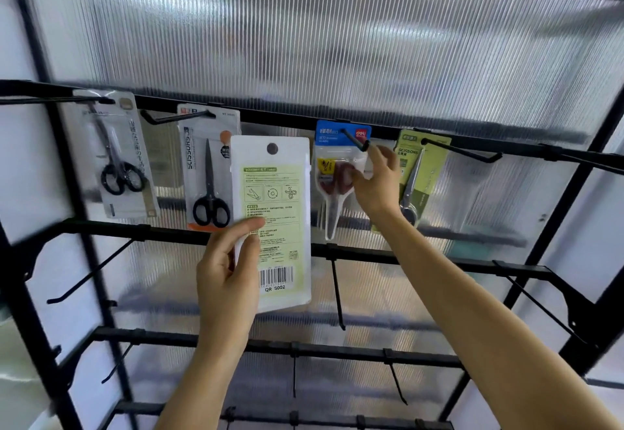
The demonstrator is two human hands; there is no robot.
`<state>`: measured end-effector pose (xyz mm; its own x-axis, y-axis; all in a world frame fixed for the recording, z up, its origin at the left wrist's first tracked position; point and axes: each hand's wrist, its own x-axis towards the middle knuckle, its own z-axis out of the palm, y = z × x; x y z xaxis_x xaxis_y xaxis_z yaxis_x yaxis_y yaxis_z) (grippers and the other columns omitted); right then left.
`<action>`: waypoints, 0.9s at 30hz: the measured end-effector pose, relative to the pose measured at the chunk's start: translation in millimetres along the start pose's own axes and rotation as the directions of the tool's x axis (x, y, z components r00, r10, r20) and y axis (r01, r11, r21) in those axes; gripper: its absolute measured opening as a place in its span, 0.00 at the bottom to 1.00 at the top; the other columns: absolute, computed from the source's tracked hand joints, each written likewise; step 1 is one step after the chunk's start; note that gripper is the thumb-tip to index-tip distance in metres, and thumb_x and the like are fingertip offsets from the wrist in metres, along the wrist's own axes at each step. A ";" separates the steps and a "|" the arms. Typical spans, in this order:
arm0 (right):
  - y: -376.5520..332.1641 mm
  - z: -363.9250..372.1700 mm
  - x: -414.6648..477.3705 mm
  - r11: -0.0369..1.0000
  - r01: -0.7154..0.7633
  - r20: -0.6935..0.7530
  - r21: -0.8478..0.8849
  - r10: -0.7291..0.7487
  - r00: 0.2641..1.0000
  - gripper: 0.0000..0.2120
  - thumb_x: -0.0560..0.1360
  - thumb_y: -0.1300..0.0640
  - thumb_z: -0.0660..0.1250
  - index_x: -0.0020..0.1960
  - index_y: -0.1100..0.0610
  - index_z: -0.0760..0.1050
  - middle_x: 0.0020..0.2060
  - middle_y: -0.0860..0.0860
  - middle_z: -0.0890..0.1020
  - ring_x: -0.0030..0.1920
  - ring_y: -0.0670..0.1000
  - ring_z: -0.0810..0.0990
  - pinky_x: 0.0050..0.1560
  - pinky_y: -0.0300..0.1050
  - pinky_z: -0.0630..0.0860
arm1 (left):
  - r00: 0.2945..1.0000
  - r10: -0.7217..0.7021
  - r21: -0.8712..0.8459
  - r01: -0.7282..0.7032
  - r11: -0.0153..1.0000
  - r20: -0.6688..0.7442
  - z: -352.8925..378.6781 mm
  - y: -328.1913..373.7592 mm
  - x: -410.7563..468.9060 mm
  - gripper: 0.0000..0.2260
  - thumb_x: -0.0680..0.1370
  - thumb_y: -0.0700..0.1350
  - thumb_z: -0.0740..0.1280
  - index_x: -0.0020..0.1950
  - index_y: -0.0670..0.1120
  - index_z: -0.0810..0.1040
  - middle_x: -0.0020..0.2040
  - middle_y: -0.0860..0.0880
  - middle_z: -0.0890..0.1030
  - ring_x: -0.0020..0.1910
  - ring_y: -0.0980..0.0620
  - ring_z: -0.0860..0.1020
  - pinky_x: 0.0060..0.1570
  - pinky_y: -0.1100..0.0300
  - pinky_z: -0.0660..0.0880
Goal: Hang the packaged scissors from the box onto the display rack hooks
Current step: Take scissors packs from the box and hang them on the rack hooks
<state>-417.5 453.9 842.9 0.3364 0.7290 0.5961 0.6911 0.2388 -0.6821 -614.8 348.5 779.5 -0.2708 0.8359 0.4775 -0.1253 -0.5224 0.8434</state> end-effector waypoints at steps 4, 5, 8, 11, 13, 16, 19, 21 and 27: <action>-8.4 -3.9 -55.9 0.968 0.007 0.204 0.251 -0.060 0.977 0.09 0.77 0.60 0.62 0.55 0.51 0.75 0.51 0.49 0.72 0.47 0.43 0.73 0.49 0.36 0.70 | 0.999 0.014 0.011 -0.014 1.000 0.038 -0.9 -4.0 -2.7 0.15 0.78 0.35 0.61 0.47 0.56 0.79 0.53 0.54 0.80 0.51 0.57 0.79 0.52 0.61 0.75; -11.5 -6.0 -72.8 0.946 -0.029 0.282 0.323 -0.066 0.957 0.07 0.78 0.59 0.60 0.50 0.51 0.76 0.46 0.49 0.74 0.43 0.45 0.74 0.46 0.40 0.71 | 0.999 0.029 0.029 -0.030 0.999 0.041 0.2 -6.3 -2.9 0.16 0.78 0.35 0.61 0.47 0.56 0.78 0.51 0.53 0.80 0.46 0.58 0.79 0.46 0.65 0.75; -20.6 -12.5 -110.8 0.849 -0.215 0.428 0.482 -0.014 0.904 0.12 0.79 0.54 0.57 0.42 0.55 0.75 0.35 0.52 0.74 0.35 0.47 0.73 0.37 0.42 0.72 | 0.995 0.091 0.022 -0.092 0.995 0.038 4.5 -11.4 -4.5 0.15 0.77 0.33 0.62 0.47 0.55 0.69 0.45 0.51 0.79 0.40 0.58 0.77 0.36 0.72 0.71; -28.0 -18.9 -128.6 0.693 -0.463 0.577 0.552 0.083 0.812 0.17 0.73 0.44 0.56 0.45 0.55 0.76 0.35 0.50 0.78 0.32 0.45 0.75 0.36 0.40 0.75 | 0.972 0.224 -0.033 -0.222 0.975 0.078 1.8 -18.3 -3.4 0.11 0.76 0.41 0.63 0.48 0.55 0.64 0.48 0.49 0.78 0.46 0.66 0.78 0.43 0.74 0.72; -29.6 -21.8 -133.2 0.555 -0.588 0.660 0.588 0.092 0.746 0.19 0.70 0.42 0.56 0.51 0.53 0.76 0.44 0.46 0.81 0.38 0.47 0.81 0.39 0.42 0.79 | 0.925 0.363 0.050 -0.370 0.928 0.111 -5.4 -27.7 2.7 0.05 0.76 0.52 0.63 0.51 0.54 0.72 0.52 0.46 0.77 0.55 0.67 0.74 0.53 0.72 0.70; -31.4 -27.4 -136.9 0.368 -0.660 0.688 0.655 0.071 0.723 0.15 0.74 0.47 0.56 0.52 0.52 0.77 0.54 0.48 0.80 0.48 0.53 0.83 0.45 0.43 0.81 | 0.864 0.493 0.148 -0.503 0.851 0.105 -13.1 -39.0 13.4 0.11 0.76 0.56 0.63 0.49 0.50 0.77 0.58 0.58 0.76 0.63 0.66 0.66 0.62 0.70 0.63; -31.5 -31.5 -137.2 0.198 -0.659 0.663 0.725 0.056 0.746 0.13 0.74 0.55 0.59 0.51 0.54 0.81 0.49 0.53 0.84 0.46 0.53 0.84 0.41 0.41 0.81 | 0.763 0.627 0.132 -0.645 0.752 0.155 -18.4 -36.8 18.4 0.07 0.75 0.51 0.66 0.49 0.49 0.77 0.55 0.71 0.74 0.63 0.63 0.67 0.61 0.67 0.65; -27.9 -31.7 -135.6 0.105 -0.626 0.628 0.773 0.014 0.778 0.14 0.68 0.52 0.63 0.48 0.54 0.83 0.46 0.55 0.84 0.42 0.52 0.84 0.36 0.42 0.81 | 0.650 0.727 0.156 -0.759 0.632 0.219 -21.4 -36.7 18.5 0.05 0.73 0.45 0.69 0.47 0.49 0.77 0.52 0.66 0.78 0.61 0.55 0.69 0.60 0.62 0.67; -25.5 -49.6 -126.3 0.505 -0.526 0.645 0.684 -0.084 0.759 0.10 0.65 0.64 0.73 0.41 0.50 0.81 0.38 0.50 0.85 0.35 0.48 0.82 0.34 0.39 0.78 | 0.587 0.752 0.301 -0.806 0.509 0.299 -26.6 -36.2 15.8 0.14 0.72 0.34 0.65 0.49 0.53 0.77 0.55 0.54 0.76 0.59 0.46 0.67 0.63 0.63 0.61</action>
<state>-446.0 324.0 806.0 -0.2156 0.9474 0.2365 -0.2656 0.1761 -0.9478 -639.9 376.1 749.9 0.0325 0.1483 0.9884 0.4418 -0.8892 0.1188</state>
